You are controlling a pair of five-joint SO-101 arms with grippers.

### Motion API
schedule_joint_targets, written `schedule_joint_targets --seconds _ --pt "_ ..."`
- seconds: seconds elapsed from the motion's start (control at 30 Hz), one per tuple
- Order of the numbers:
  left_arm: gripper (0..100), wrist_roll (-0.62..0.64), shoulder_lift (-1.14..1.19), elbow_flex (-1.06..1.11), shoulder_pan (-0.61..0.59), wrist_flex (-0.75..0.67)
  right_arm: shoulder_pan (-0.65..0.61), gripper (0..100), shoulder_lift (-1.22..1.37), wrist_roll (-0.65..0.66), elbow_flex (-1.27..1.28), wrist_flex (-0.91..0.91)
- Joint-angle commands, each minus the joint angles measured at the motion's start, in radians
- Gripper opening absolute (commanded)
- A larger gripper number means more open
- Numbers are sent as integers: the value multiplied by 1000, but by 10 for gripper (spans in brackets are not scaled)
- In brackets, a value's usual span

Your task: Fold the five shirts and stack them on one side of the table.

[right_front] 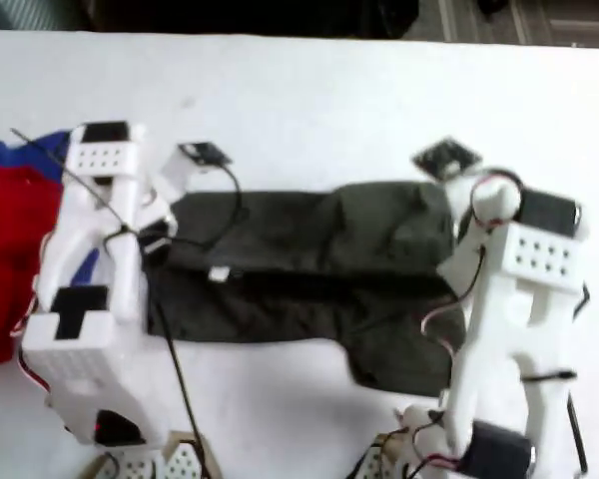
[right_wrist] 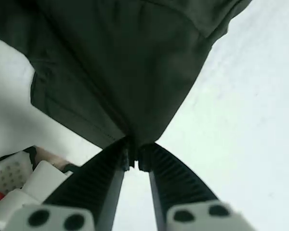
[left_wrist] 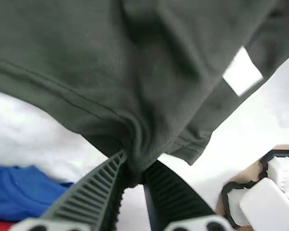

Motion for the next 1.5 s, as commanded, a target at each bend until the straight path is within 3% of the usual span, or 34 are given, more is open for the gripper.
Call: schedule_joint_targets --seconds 0.0,0.33,1.13,1.33,1.47 --pt "20 -14 -62 52 -13 12 65 19 -96 43 78 5" --pt "20 -44 -67 176 8 -20 259 19 -127 210 224 5" --pt "62 -147 -68 299 4 9 245 19 -120 216 342 -1" --pt "170 -55 -70 270 2 11 246 31 -124 250 341 2" --pt "230 38 -71 224 2 17 277 170 -127 281 338 4"
